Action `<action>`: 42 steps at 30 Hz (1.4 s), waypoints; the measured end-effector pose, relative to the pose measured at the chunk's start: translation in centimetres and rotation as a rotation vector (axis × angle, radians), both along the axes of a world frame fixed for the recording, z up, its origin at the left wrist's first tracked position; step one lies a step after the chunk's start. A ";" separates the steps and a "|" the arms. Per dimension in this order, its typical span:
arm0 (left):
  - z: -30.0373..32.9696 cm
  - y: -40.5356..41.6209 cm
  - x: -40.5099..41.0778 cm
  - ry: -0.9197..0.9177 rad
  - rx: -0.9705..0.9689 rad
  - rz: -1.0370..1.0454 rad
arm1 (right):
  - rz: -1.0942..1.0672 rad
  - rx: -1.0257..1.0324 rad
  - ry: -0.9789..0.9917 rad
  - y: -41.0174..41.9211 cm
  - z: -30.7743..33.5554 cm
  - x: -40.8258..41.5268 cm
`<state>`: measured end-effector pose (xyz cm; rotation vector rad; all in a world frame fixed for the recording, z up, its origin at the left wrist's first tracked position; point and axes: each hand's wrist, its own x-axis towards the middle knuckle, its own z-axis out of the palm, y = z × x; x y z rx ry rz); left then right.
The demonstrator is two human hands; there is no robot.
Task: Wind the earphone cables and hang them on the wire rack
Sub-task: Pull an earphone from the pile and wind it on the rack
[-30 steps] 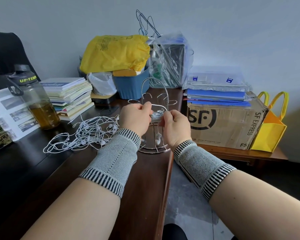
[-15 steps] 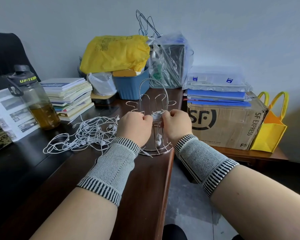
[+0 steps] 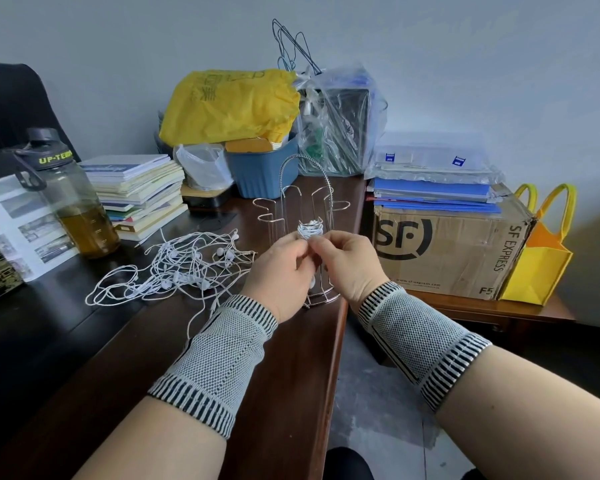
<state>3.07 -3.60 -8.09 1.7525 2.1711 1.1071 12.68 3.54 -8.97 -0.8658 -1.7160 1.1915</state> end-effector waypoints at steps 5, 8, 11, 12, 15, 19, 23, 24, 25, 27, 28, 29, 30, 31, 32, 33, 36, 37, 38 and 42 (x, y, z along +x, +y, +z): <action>-0.3 0.2 0.3 0.043 -0.037 0.023 | 0.043 -0.073 0.005 -0.2 0.6 0.0; -0.6 0.0 0.2 0.053 0.004 0.057 | -0.008 -0.043 -0.048 0.1 0.7 0.0; -0.6 -0.4 -0.5 0.060 0.017 0.101 | -0.077 0.044 -0.101 0.3 0.4 0.0; -0.5 -0.6 -0.8 0.057 0.011 0.112 | -0.092 0.070 -0.108 0.3 0.2 0.0; -0.2 -1.1 -1.3 0.045 0.026 0.129 | -0.126 0.115 -0.091 0.1 -0.2 -0.1; 0.0 -1.3 -1.8 -0.030 0.050 0.124 | -0.125 0.081 0.007 0.0 -0.8 -0.1; 0.3 -0.9 -1.7 -0.125 0.104 0.102 | -0.033 0.105 0.046 -0.2 -0.8 0.4; 0.4 -0.8 -1.6 -0.120 0.107 0.098 | -0.010 0.096 0.060 -0.2 -0.7 0.5; 0.5 -0.6 -1.4 -0.113 0.113 0.092 | 0.006 0.077 0.071 -0.2 -0.8 0.4; 0.9 -0.5 -1.1 -0.088 0.130 0.082 | 0.017 0.034 0.083 -0.2 -0.7 0.4; 1.1 -0.4 -1.0 -0.071 0.134 0.080 | 0.013 0.014 0.086 -0.3 -0.6 0.4; 1.4 -0.3 -0.9 -0.061 0.138 0.075 | 0.005 -0.003 0.090 -0.3 -0.6 0.4; 1.7 -0.2 -0.9 -0.061 0.144 0.064 | 0.000 -0.013 0.094 -0.3 -0.5 0.5; 1.9 -0.1 -0.8 -0.066 0.147 0.050 | 0.001 -0.013 0.097 -0.4 -0.5 0.6; 2.1 0.0 -0.8 -0.072 0.144 0.035 | 0.006 -0.004 0.096 -0.4 -0.5 0.7; 2.2 0.2 -0.8 -0.077 0.139 0.022 | 0.009 0.015 0.090 -0.4 -0.6 0.8; 2.3 0.4 -0.7 -0.089 0.141 -0.009 | 0.004 0.040 0.100 -0.5 -0.7 0.9; 2.4 0.5 -0.8 -0.096 0.145 -0.014 | 0.001 0.027 0.125 -0.5 -0.7 0.9; 2.4 0.6 -0.8 -0.109 0.148 -0.019 | -0.010 0.022 0.147 -0.5 -0.7 0.8; 2.4 0.7 -1.2 -0.200 0.159 -0.026 | -0.088 0.067 0.177 -0.2 -1.1 0.6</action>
